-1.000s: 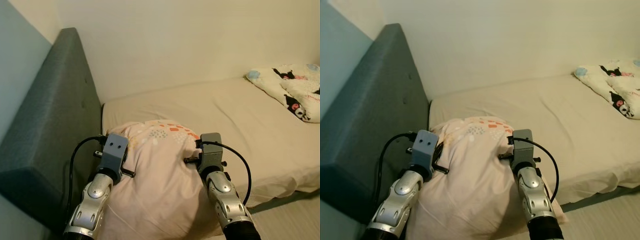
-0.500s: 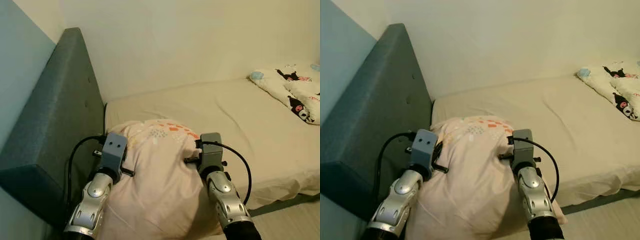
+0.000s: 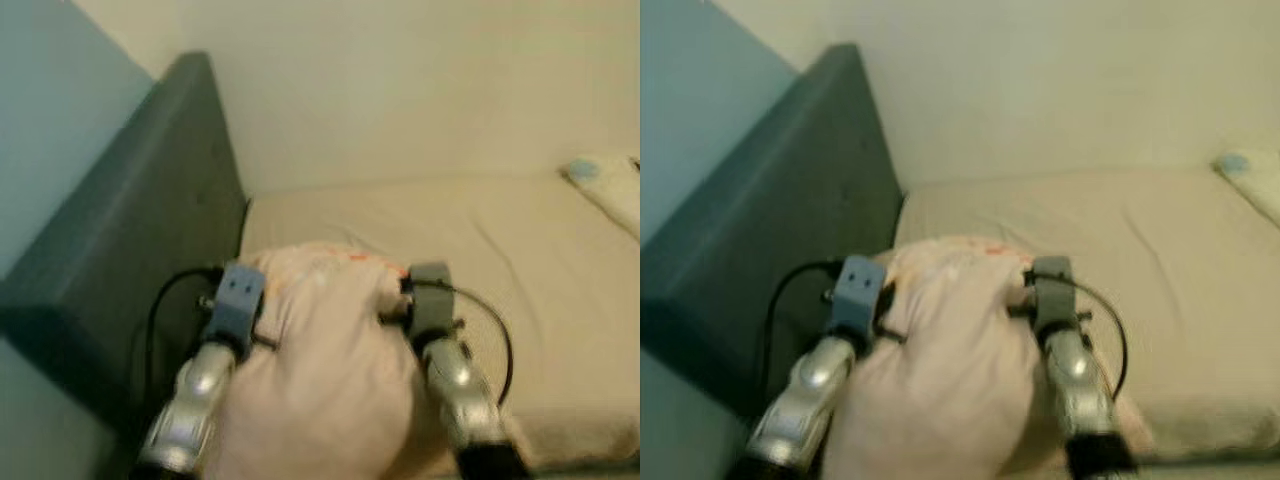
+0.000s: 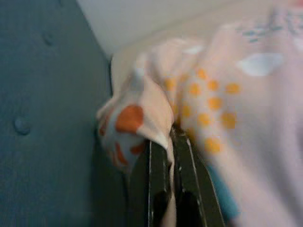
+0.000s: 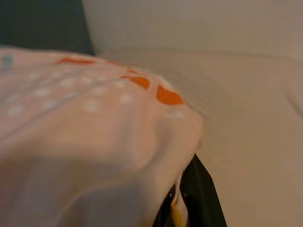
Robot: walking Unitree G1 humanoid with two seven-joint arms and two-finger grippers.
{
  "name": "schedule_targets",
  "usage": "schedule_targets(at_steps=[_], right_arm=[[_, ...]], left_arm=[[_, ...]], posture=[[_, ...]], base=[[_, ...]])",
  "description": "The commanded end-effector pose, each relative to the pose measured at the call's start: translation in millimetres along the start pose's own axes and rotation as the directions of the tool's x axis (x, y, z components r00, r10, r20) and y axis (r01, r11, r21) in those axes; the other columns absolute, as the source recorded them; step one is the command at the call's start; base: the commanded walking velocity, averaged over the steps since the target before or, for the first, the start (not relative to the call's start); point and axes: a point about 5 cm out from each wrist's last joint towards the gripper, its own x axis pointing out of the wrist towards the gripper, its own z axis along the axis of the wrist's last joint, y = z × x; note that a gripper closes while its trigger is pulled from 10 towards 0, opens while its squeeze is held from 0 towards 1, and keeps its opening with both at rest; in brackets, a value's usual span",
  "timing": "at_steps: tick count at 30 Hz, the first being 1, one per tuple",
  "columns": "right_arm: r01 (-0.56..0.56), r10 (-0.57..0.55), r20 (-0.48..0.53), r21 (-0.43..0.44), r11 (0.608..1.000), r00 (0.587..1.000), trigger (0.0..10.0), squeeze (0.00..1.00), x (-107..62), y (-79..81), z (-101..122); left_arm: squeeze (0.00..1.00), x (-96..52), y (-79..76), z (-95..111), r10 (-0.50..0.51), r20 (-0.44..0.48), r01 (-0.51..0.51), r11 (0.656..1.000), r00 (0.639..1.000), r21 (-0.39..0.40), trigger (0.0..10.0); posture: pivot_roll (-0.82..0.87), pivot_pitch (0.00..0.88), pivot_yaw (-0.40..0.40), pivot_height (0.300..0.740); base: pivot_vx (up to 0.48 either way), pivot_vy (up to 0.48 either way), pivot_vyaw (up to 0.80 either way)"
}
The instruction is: Clean up the room
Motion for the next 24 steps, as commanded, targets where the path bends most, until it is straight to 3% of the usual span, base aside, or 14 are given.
schedule_targets(at_steps=[1, 24], right_arm=[[-0.011, 0.011, 0.032, -0.008, 1.000, 0.999, 10.0, 0.00, 0.9, 0.6, 5.0], [0.009, -0.010, 0.026, 0.028, 1.000, 1.000, 10.0, 0.00, 0.3, -3.9, 2.7]], left_arm=[[0.00, 3.4, -7.2, 11.7, -0.027, 0.047, 0.027, 1.000, 0.999, 0.016, 10.0], [0.00, 5.8, -5.5, 4.8, -0.033, -0.008, 0.033, 0.999, 0.999, -0.014, 10.0]], posture=[[-0.06, 0.069, 0.047, 0.739], [-0.06, 0.055, 0.056, 0.739]], base=[[0.000, 0.000, 0.76], [0.000, 0.000, 0.00]])
